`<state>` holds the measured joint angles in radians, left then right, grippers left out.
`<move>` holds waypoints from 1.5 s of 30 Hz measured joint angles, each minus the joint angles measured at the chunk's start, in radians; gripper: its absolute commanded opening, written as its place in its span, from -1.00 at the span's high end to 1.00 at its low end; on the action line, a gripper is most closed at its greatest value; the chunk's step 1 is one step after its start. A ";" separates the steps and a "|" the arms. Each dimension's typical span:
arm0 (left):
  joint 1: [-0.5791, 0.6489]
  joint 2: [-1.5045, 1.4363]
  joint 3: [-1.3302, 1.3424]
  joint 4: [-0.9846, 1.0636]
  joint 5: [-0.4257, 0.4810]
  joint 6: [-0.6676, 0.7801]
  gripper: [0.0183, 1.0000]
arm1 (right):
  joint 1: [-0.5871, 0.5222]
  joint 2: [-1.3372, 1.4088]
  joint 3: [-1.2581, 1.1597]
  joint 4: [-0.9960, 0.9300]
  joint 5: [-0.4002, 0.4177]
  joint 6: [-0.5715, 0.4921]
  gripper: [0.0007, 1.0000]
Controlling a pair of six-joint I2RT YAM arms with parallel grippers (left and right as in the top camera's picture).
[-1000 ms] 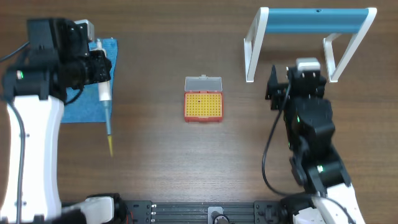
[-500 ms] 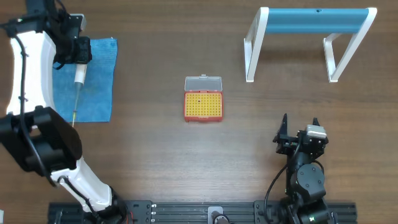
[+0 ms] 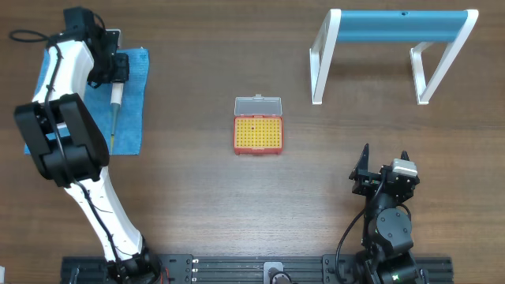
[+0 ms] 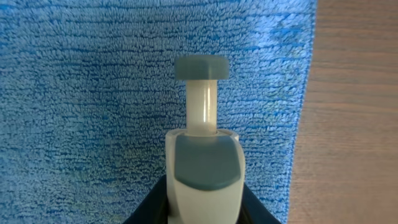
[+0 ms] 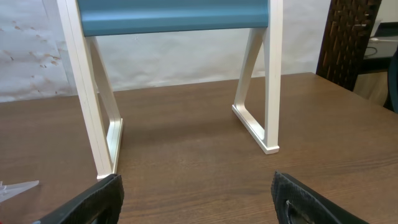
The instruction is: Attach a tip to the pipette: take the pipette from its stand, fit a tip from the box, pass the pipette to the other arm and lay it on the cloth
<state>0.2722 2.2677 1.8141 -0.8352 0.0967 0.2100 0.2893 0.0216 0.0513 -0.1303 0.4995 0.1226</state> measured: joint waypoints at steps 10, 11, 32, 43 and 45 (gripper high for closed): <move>0.000 0.028 0.001 0.014 0.000 -0.007 0.99 | 0.000 0.000 0.000 0.000 0.000 0.000 -0.57; 0.000 0.039 0.001 0.015 0.000 -0.007 0.98 | 0.000 0.000 0.000 0.000 0.000 0.000 -0.57; -0.072 -0.120 0.500 -0.476 -0.197 -0.024 -1.00 | 0.000 0.000 0.000 0.000 0.000 0.000 -0.56; -0.303 -0.860 0.631 -0.542 -0.212 -0.029 -1.00 | 0.000 0.004 0.000 0.000 0.000 0.000 -0.57; -0.303 -0.859 0.630 -0.549 -0.212 -0.029 -0.99 | 0.000 0.004 0.000 0.001 0.000 0.000 -0.57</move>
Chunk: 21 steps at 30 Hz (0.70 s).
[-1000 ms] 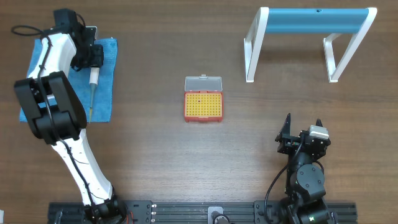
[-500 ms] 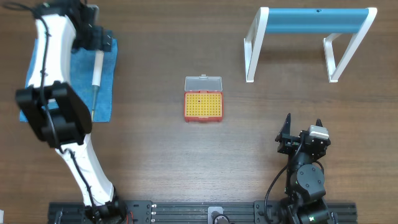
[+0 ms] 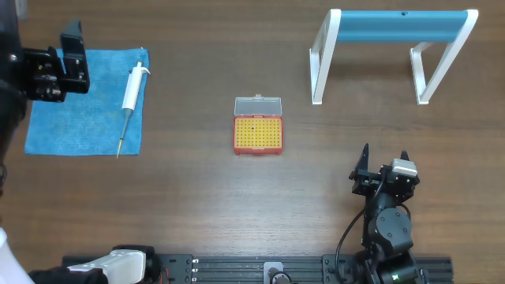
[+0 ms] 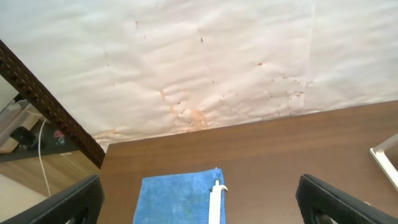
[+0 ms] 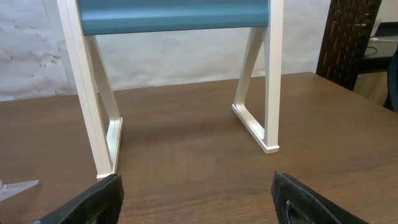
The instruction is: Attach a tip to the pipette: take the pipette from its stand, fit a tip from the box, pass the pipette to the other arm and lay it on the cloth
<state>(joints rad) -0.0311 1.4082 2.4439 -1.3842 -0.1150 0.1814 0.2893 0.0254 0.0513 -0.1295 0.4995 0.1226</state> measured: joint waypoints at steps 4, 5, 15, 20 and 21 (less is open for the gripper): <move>0.000 -0.023 -0.036 -0.017 -0.019 0.002 -1.00 | 0.000 0.000 0.000 0.000 0.000 0.000 -0.57; 0.000 -0.071 -0.112 0.072 -0.020 0.000 -1.00 | 0.000 0.001 0.000 0.001 0.000 0.000 -0.57; 0.072 -1.143 -1.860 1.391 0.145 -0.227 -1.00 | 0.000 0.002 -0.005 0.002 0.001 0.004 -0.57; 0.042 -1.247 -2.222 1.667 0.191 -0.240 -1.00 | 0.000 0.002 -0.005 0.003 0.001 0.004 -0.57; 0.042 -1.258 -2.269 1.669 0.190 -0.240 -1.00 | 0.000 0.002 -0.005 0.002 0.001 0.004 -0.57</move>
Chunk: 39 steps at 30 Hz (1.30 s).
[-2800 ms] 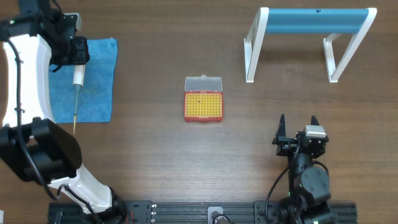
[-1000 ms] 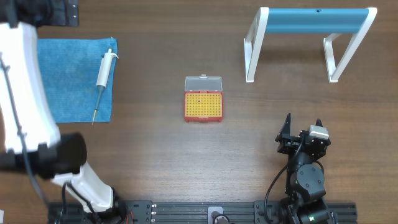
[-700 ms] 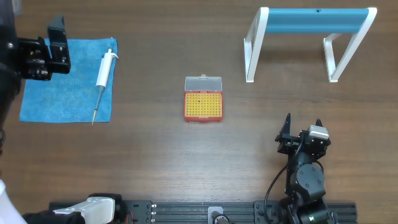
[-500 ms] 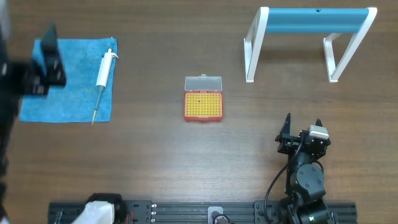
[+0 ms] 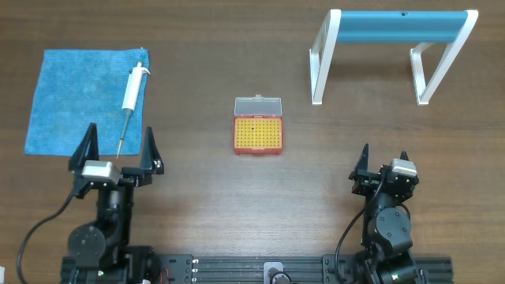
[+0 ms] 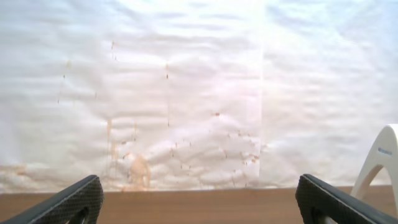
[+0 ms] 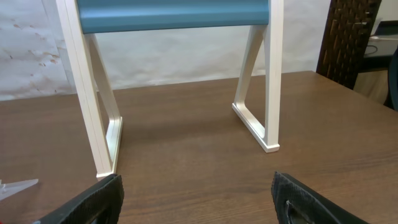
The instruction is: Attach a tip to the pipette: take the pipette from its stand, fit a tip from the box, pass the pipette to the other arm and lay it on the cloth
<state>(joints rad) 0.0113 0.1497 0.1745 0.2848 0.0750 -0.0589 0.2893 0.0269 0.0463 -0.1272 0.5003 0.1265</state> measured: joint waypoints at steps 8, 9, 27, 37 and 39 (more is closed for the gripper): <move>0.000 -0.137 -0.166 -0.237 -0.027 -0.088 -1.00 | 0.000 0.000 0.000 0.000 0.000 0.000 -0.57; 0.000 -0.138 -0.166 -0.294 -0.027 -0.107 -1.00 | 0.000 0.000 0.000 0.000 0.000 0.000 -0.57; -0.022 -0.138 -0.168 -0.355 -0.027 -0.072 -1.00 | 0.000 0.000 0.000 0.000 0.000 0.000 -0.57; -0.022 -0.138 -0.168 -0.355 -0.026 -0.072 -1.00 | -0.239 -0.008 0.000 -0.006 -0.203 -0.061 -0.57; -0.022 -0.138 -0.168 -0.355 -0.026 -0.072 -1.00 | -0.352 -0.014 0.000 -0.015 -0.387 -0.117 -0.57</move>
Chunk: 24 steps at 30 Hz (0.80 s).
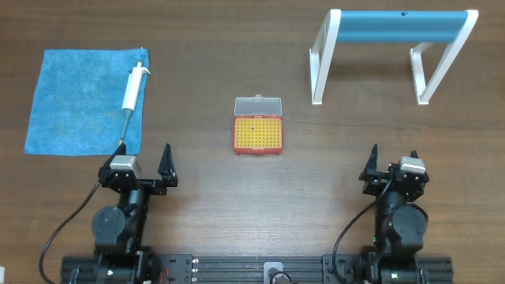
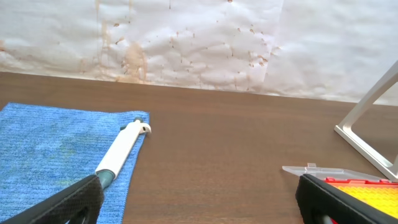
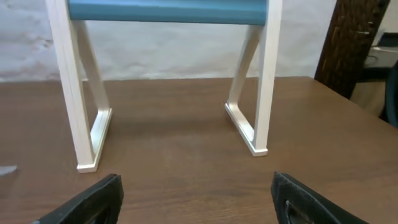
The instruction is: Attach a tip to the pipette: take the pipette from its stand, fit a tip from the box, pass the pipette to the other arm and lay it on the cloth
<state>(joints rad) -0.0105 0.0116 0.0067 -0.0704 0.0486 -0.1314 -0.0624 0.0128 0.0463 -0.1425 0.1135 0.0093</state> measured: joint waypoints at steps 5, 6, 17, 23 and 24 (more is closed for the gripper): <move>0.000 0.000 0.000 0.000 0.000 0.000 -1.00 | -0.060 0.000 0.000 -0.007 -0.166 -0.037 -0.58; 0.000 0.000 0.000 0.000 0.000 0.000 -1.00 | -0.060 0.000 0.000 -0.007 -0.175 -0.039 -0.57; 0.000 0.000 0.000 0.000 0.000 0.000 -1.00 | 0.031 0.000 0.000 -0.006 -0.187 -0.038 -0.57; 0.000 0.000 0.000 0.000 0.000 0.000 -1.00 | 0.031 0.000 0.000 -0.006 -0.188 -0.038 -0.58; 0.000 0.000 0.000 0.000 0.000 0.000 -1.00 | 0.031 0.000 0.000 -0.006 -0.188 -0.038 -0.57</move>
<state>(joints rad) -0.0105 0.0116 0.0067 -0.0704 0.0486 -0.1314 -0.0311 0.0128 0.0463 -0.1486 -0.0742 -0.0284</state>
